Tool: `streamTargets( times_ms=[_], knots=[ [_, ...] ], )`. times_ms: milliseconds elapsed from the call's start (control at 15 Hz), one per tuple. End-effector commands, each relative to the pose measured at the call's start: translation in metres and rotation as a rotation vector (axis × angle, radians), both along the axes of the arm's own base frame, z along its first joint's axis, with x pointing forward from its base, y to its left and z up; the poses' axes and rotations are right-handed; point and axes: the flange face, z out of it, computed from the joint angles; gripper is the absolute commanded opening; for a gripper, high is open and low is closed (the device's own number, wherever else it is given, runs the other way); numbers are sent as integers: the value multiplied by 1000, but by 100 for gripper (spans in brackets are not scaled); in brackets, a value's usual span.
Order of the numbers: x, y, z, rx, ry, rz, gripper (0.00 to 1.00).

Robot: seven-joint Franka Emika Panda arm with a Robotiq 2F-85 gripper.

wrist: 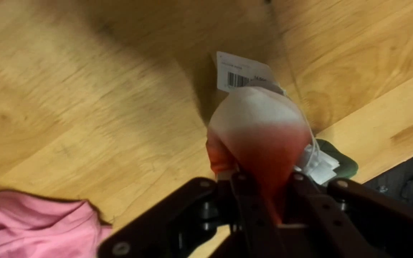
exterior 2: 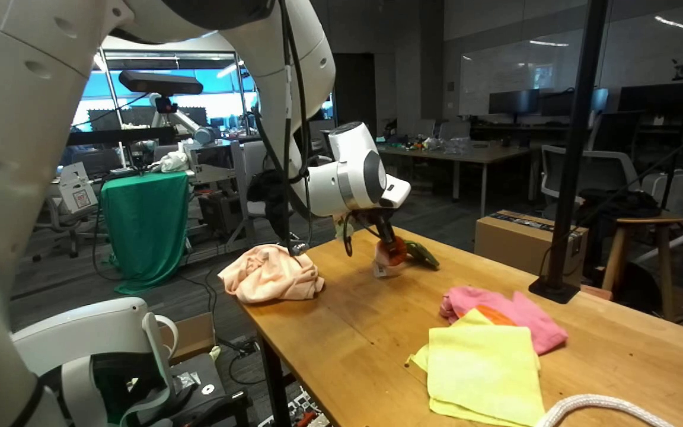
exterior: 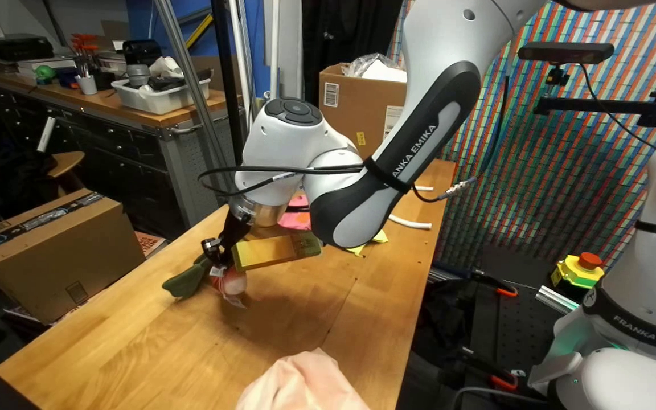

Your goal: Separate the clothes, rope and plush toy on the table

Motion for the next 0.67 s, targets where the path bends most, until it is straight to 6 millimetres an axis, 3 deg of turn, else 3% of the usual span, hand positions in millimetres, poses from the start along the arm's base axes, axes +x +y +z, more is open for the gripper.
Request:
streamTargets(
  times_ms=[0,400,467,600],
  knots=[
    [-3,11,4,147,2,41,8],
    [3,18,-1,156,23,131,11],
    [4,15,-1,116,13,150,41],
    [5,10,-5,61,4,189,47]
  ],
)
